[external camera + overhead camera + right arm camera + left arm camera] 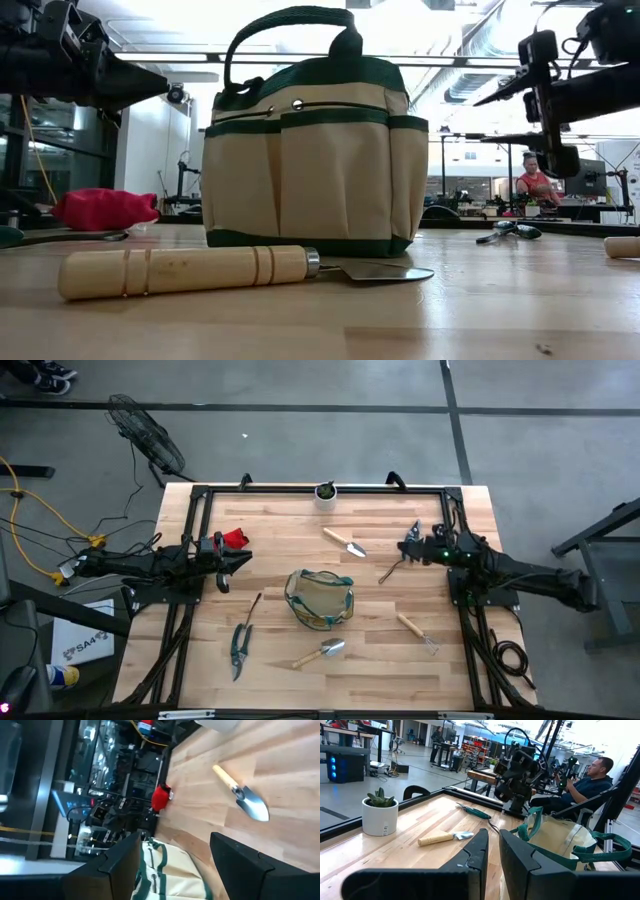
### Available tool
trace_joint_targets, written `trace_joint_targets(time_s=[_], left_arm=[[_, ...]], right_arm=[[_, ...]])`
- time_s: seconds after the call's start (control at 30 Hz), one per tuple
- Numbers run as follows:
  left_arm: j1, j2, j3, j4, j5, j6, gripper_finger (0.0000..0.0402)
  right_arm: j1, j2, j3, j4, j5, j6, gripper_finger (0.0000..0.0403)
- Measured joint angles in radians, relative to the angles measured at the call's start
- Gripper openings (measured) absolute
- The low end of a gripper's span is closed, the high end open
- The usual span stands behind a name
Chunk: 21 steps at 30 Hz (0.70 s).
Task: Pick & Place Garden tools in Gardening bag
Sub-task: Put the green shear scissors into the gardening bag
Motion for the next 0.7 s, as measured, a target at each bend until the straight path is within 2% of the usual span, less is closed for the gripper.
trace_joint_targets(time_s=[0.17, 0.37, 0.53, 0.7], left_arm=[[0.000, 0.000, 0.000, 0.000, 0.000, 0.000, 0.0045], [0.000, 0.000, 0.000, 0.000, 0.000, 0.000, 0.0045], [0.000, 0.000, 0.000, 0.000, 0.000, 0.000, 0.0045], [0.000, 0.000, 0.000, 0.000, 0.000, 0.000, 0.0045]], right_arm=[[0.041, 0.090, 0.075, -0.049, 0.048, 0.028, 0.0231], [0.092, 0.212, 0.257, -0.331, 0.138, 0.042, 0.0231], [0.110, 0.325, 0.388, -0.606, 0.152, 0.173, 0.0231], [0.126, 0.431, 0.426, -0.650, 0.123, 0.263, 0.0231]])
